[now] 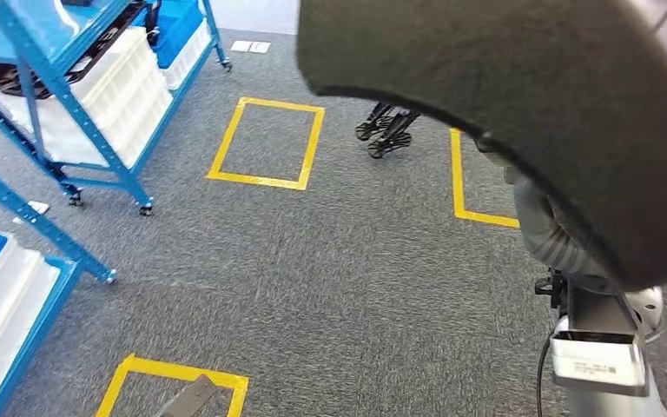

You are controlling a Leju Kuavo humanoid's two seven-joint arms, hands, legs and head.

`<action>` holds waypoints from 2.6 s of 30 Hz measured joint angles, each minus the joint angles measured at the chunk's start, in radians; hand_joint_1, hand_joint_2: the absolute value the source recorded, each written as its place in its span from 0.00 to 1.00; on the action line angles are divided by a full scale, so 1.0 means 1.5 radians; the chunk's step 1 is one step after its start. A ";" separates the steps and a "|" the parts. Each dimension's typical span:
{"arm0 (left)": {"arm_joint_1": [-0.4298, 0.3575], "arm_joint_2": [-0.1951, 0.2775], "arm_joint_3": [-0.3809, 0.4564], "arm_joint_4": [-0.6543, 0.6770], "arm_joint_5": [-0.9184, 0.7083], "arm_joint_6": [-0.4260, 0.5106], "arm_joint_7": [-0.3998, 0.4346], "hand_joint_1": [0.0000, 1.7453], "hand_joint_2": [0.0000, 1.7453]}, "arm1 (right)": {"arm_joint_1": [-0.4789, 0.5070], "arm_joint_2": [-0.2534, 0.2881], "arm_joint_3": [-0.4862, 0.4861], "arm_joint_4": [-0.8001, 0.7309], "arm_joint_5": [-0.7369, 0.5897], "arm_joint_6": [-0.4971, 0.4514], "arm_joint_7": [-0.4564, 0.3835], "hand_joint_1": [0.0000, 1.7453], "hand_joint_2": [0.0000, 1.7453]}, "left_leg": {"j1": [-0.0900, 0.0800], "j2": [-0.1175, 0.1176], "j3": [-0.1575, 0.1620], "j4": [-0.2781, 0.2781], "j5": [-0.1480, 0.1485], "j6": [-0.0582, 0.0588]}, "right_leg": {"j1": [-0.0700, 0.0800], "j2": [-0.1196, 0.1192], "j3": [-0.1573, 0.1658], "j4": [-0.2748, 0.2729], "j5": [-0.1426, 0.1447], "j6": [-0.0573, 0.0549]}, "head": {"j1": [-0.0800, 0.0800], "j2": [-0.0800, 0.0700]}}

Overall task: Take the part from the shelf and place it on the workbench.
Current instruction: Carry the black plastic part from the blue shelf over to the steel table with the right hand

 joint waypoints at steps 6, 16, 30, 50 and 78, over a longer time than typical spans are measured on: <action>0.003 0.001 0.000 0.000 -0.001 -0.001 0.001 0.00 1.00 | 0.000 0.004 0.005 0.005 0.000 -0.001 0.002 1.00 1.00 | 0.002 -0.034 -0.029 0.007 0.042 0.000 | -0.003 0.056 0.007 0.004 -0.005 0.000 | -0.027 0.000; 0.003 0.003 0.000 0.000 -0.004 -0.001 0.003 0.00 1.00 | 0.003 0.005 0.009 0.008 -0.002 -0.004 0.006 1.00 1.00 | 0.003 -0.023 0.013 -0.085 0.070 0.021 | -0.007 0.028 -0.059 0.116 -0.059 0.027 | -0.021 0.000; 0.001 0.004 0.000 0.000 -0.005 0.001 0.001 0.00 1.00 | 0.008 0.006 0.008 0.010 -0.002 -0.008 0.007 1.00 1.00 | 0.000 0.016 0.028 -0.051 0.022 0.001 | -0.004 -0.006 0.002 -0.005 0.002 0.008 | -0.021 0.000; 0.009 0.006 0.001 0.000 -0.006 0.000 0.006 0.00 1.00 | 0.007 0.005 0.018 0.010 0.002 -0.011 0.007 1.00 1.00 | 0.003 0.001 0.009 -0.080 0.070 0.025 | -0.011 0.016 -0.092 0.186 -0.081 0.032 | -0.027 0.000; 0.008 0.010 0.001 0.000 -0.011 0.000 0.009 0.00 1.00 | 0.013 0.008 0.026 0.007 0.002 -0.016 0.007 1.00 1.00 | 0.008 -0.027 0.011 -0.078 0.069 0.019 | -0.011 0.030 -0.035 0.084 -0.051 0.030 | -0.034 0.000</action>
